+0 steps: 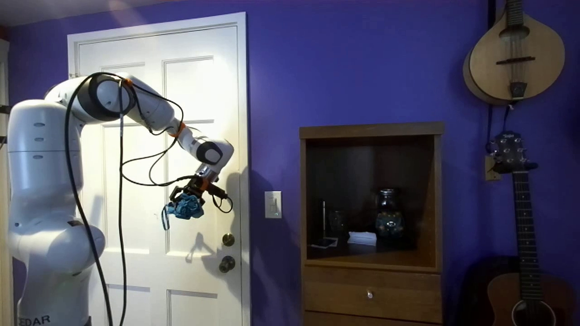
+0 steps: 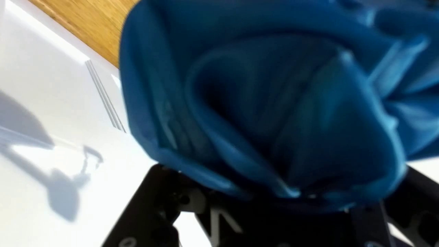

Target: Pick up the blue umbrella and hang it on the bottom hook on the door

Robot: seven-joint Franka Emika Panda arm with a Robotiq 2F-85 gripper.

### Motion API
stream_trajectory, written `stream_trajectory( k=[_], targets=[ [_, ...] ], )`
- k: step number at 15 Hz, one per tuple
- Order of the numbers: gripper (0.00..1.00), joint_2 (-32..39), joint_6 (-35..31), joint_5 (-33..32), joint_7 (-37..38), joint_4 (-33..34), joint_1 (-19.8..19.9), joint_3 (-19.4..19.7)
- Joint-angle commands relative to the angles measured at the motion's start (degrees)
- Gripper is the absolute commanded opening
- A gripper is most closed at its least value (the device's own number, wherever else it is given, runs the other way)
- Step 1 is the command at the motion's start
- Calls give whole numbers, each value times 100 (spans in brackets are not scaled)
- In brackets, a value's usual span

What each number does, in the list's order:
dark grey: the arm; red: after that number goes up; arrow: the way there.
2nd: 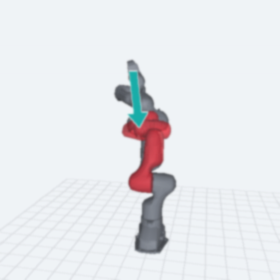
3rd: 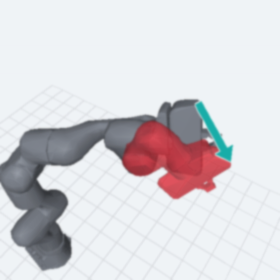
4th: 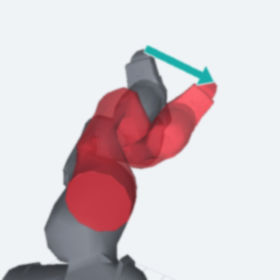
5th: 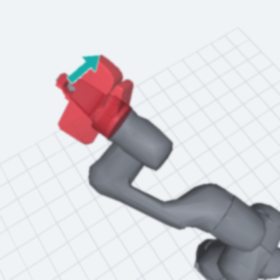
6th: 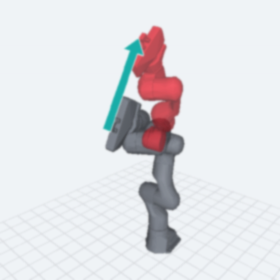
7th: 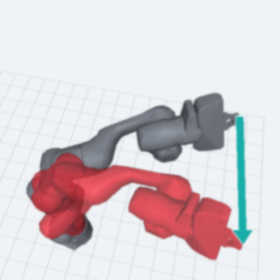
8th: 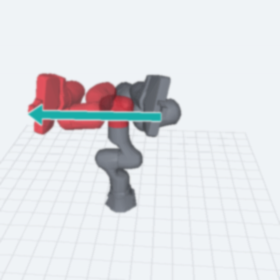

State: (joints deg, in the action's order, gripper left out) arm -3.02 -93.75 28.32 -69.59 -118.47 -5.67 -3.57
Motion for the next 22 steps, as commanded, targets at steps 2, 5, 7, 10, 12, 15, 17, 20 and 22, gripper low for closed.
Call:
stream_trajectory(
  k=[2,5,7,10,12,15,17,20,22],
  targets=[
    [9,-68,-571,708,-21,-213,-127,-186],
    [9,-107,-982,1267,-21,-404,-216,-299],
    [9,-85,-1168,1644,-96,-519,-269,-359],
    [9,-53,-1283,2124,-176,-633,-318,-426],
    [9,-50,-1265,2256,-163,-696,-331,-448],
    [9,85,-1161,2351,-157,-608,-339,-487],
    [9,180,-1190,2345,-162,-543,-339,-508],
    [9,353,-1177,2444,-292,-424,-346,-544],
    [9,441,-1181,2547,-421,-356,-346,-570]
  ],
)
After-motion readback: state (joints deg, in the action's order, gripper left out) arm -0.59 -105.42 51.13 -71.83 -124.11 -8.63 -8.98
